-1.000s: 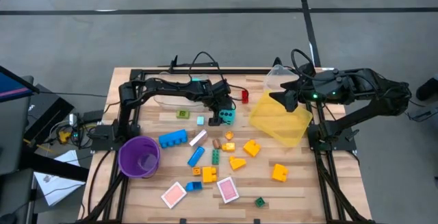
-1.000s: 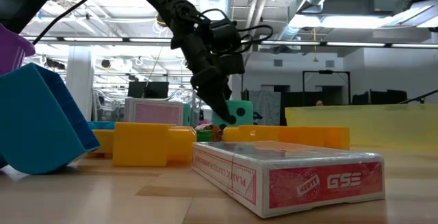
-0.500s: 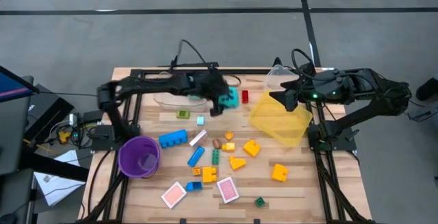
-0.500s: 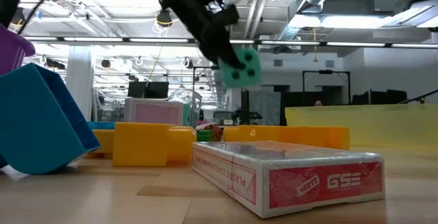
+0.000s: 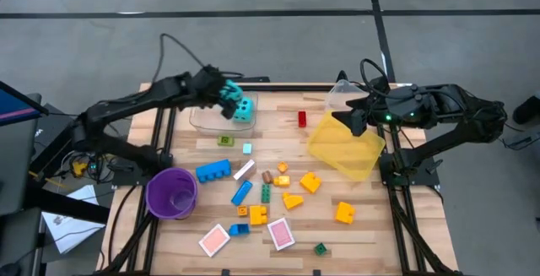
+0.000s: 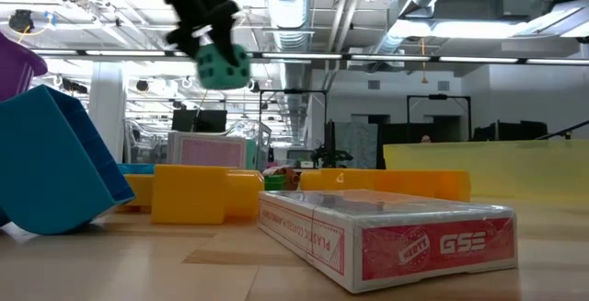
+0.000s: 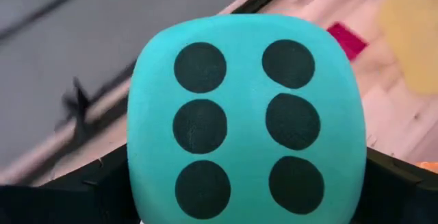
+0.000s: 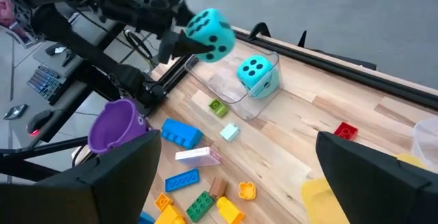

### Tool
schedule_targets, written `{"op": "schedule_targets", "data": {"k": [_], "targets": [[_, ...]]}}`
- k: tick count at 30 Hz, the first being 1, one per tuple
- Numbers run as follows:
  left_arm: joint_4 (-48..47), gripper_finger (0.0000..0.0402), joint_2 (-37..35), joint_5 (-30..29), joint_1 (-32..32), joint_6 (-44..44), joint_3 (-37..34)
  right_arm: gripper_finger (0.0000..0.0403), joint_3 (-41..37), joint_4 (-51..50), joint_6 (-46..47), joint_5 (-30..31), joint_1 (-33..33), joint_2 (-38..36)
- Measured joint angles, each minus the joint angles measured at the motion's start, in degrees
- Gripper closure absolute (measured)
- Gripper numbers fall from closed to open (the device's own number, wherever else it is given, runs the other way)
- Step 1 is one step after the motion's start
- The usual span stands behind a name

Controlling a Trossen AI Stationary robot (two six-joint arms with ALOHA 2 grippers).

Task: Pick & Place Toys
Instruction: Put the blue dice into the transparent bin

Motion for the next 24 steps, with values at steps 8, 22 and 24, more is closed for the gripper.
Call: {"op": "schedule_targets", "data": {"k": [8,22,24], "targets": [[3.5,0.0037,-11.5,-3.1,0.9,-20.9,-17.3,0.0023,0.0,0.0,0.2,0.2,0.0,0.0],[10.6,0.0036,-6.6,-4.1,2.5,-24.8,-24.1,0.0023,0.0,0.2,0.5,0.1,-1.4,0.0],[11.6,0.0036,-6.1,-4.1,2.7,-24.0,-24.1,0.0023,0.0,0.2,0.5,0.1,-1.6,0.0]]}}
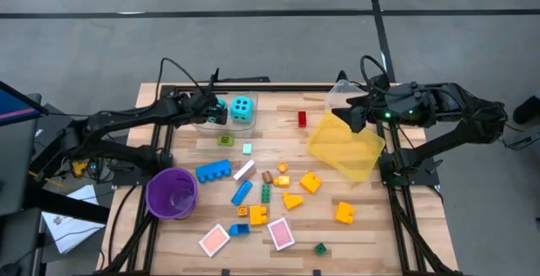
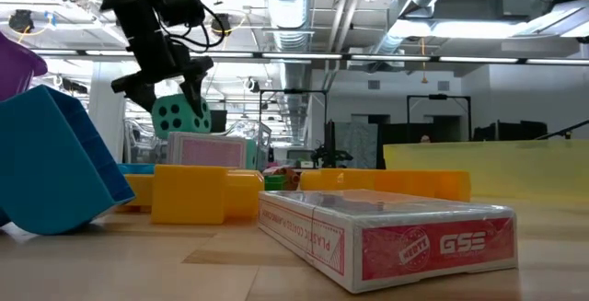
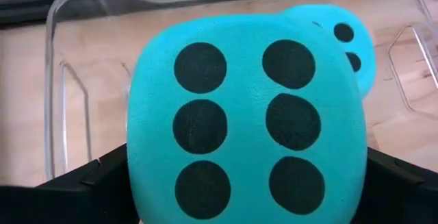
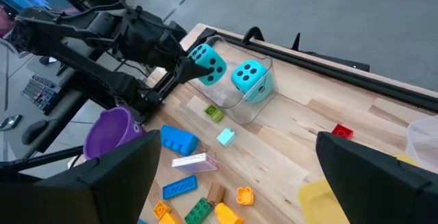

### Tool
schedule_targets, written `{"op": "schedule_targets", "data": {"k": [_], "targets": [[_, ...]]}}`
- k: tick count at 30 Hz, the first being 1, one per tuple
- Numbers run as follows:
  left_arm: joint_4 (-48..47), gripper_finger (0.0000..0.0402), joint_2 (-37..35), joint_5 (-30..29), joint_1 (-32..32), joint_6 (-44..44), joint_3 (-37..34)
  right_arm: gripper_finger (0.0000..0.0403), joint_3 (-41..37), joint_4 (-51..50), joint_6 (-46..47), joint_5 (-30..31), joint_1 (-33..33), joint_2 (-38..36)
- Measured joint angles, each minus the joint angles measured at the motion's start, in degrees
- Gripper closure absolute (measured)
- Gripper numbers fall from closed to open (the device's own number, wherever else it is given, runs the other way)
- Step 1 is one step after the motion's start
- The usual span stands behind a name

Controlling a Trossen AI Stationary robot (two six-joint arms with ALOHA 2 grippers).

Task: Pick & Place Toys
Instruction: Put the blue dice into the transparent bin

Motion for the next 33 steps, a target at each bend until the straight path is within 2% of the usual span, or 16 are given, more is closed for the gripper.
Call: {"op": "schedule_targets", "data": {"k": [13,17,25,33], "targets": [[1.2,0.0026,0.0,-0.3,0.0,1.7,0.0,0.0023,0.0,-0.2,0.0,-0.1,-0.3,0.0],[1.2,0.0012,0.0,-0.3,0.1,1.6,0.0,0.0023,0.0,-0.2,0.0,-0.1,-0.3,0.1],[0.1,0.0003,-0.7,6.7,3.8,0.2,0.0,0.0023,0.0,-0.2,0.0,-0.2,-0.3,0.1],[-0.3,0.0002,-2.9,7.0,4.5,1.7,0.0,0.0023,0.0,-0.2,0.0,-0.4,-0.3,0.1]]}}
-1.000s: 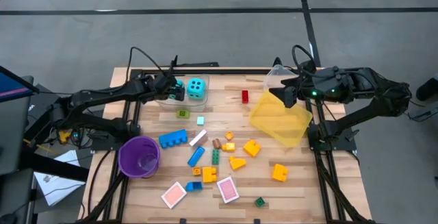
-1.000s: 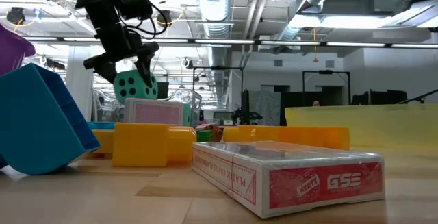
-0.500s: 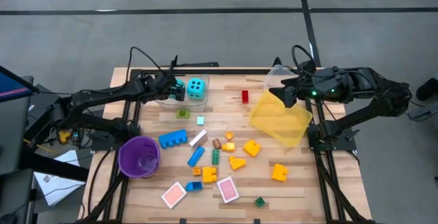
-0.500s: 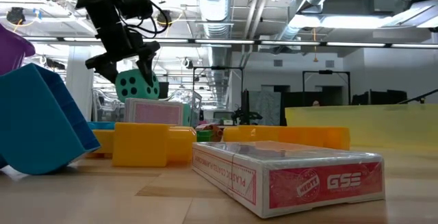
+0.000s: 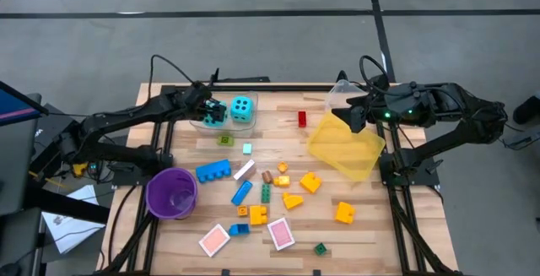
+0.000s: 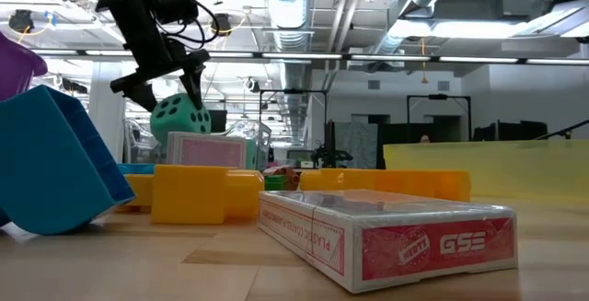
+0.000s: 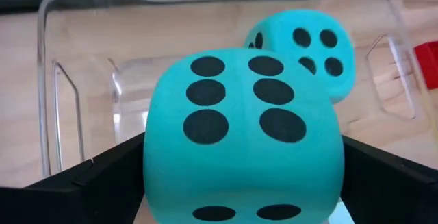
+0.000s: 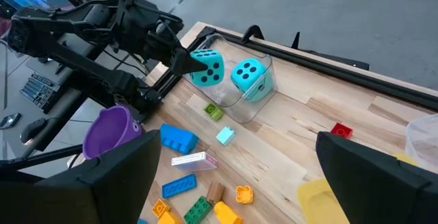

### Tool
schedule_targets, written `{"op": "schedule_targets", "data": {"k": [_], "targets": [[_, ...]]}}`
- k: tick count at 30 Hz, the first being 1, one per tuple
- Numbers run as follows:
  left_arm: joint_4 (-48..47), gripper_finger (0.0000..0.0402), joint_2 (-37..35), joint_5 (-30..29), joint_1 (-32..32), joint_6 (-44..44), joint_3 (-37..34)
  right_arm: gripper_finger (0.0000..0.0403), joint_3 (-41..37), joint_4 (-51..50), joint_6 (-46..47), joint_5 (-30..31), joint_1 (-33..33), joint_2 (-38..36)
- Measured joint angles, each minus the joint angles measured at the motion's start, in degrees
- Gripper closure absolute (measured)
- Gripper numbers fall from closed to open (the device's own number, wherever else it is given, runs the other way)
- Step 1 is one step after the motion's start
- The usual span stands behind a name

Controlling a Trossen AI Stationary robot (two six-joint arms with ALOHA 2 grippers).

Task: Pick & Place Toys
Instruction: Put the blue dice into the transparent bin, then put the red deck of cards into the white bin

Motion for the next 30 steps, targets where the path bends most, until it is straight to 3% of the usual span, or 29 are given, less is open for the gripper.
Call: {"op": "schedule_targets", "data": {"k": [18,30], "targets": [[-2.5,0.0002,-1.9,0.9,2.6,5.4,3.4,0.0023,0.0,-0.2,0.0,-0.1,0.0,0.0],[-3.7,0.0002,-0.6,-3.0,2.6,11.1,5.0,0.0023,0.0,-0.2,0.0,-0.1,0.0,0.0]]}}
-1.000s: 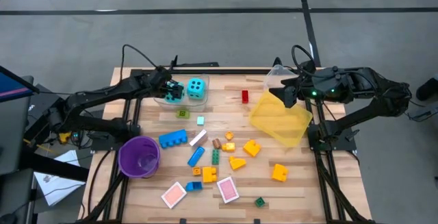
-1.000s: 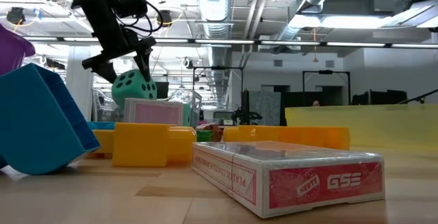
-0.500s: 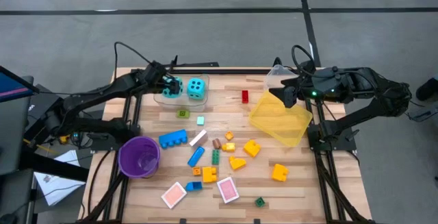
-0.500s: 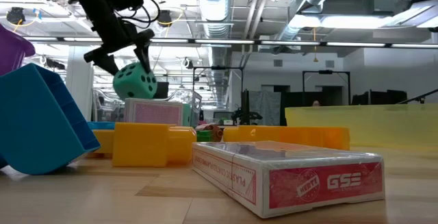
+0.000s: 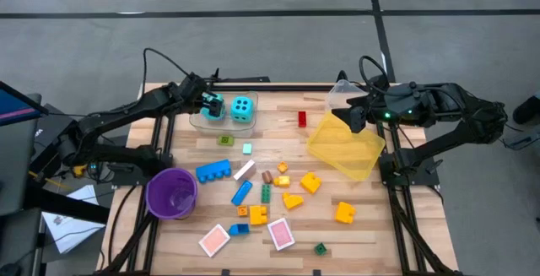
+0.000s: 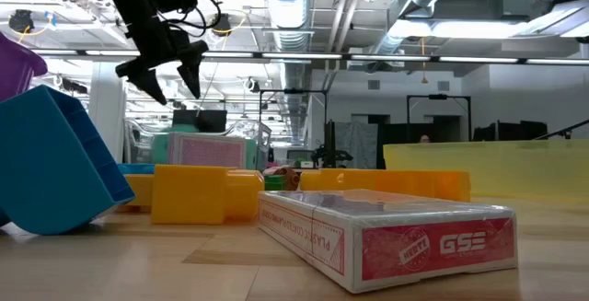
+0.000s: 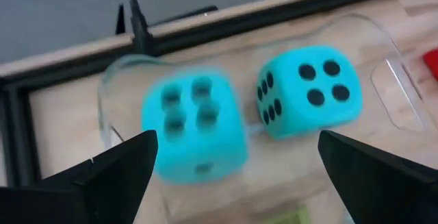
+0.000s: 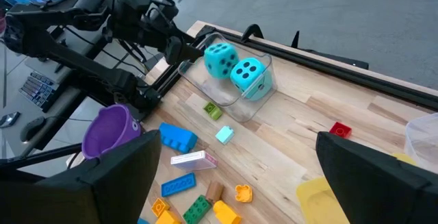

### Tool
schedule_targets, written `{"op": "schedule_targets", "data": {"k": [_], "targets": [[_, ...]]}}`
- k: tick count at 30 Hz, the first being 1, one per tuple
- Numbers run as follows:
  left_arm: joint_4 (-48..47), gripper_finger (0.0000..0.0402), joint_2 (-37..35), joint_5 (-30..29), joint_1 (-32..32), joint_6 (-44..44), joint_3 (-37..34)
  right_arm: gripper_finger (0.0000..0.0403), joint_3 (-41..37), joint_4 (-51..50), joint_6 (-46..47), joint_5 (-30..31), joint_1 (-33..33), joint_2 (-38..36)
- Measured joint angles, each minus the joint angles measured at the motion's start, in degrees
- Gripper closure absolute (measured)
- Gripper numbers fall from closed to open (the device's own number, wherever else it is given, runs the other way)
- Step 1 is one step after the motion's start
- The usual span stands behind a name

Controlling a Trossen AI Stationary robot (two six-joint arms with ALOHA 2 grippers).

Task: Pick & Place Toys
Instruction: Put the red deck of cards into the white bin

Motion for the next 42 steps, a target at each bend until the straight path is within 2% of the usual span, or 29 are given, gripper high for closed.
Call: {"op": "schedule_targets", "data": {"k": [5,13,16,22,24,29,33,37,42], "targets": [[0.6,0.0002,-0.1,1.4,-0.6,-0.6,0.0,0.0023,0.0,0.0,0.2,0.0,0.0,0.0],[6.3,0.0002,-2.2,8.4,-1.0,0.7,0.0,0.0023,0.0,-0.1,0.7,0.0,0.0,0.0],[11.2,0.0002,-3.9,13.5,-1.3,4.6,0.0,0.0023,0.0,-0.4,0.9,0.0,0.0,0.0],[27.8,0.0002,-8.2,31.6,-4.6,8.0,0.0,0.0023,0.0,-0.6,0.9,0.0,0.0,0.0],[32.5,0.0003,-9.7,33.4,-7.0,7.0,0.0,0.0023,0.0,-0.6,0.9,0.0,0.0,0.0],[41.9,0.0010,-13.3,33.3,-13.0,6.2,0.0,0.0023,0.0,-0.6,0.9,0.0,0.0,0.0],[48.5,0.0011,-15.5,28.2,-16.4,4.4,0.0,0.0023,0.0,-0.6,0.2,0.0,0.0,0.0],[50.8,0.0009,-16.7,23.6,-17.5,4.2,0.0,0.0023,0.0,-0.5,-0.2,0.0,0.0,0.0],[50.7,0.0011,-16.9,21.5,-17.5,4.0,0.0,0.0023,0.0,-0.6,-0.5,0.0,0.5,0.0]]}}
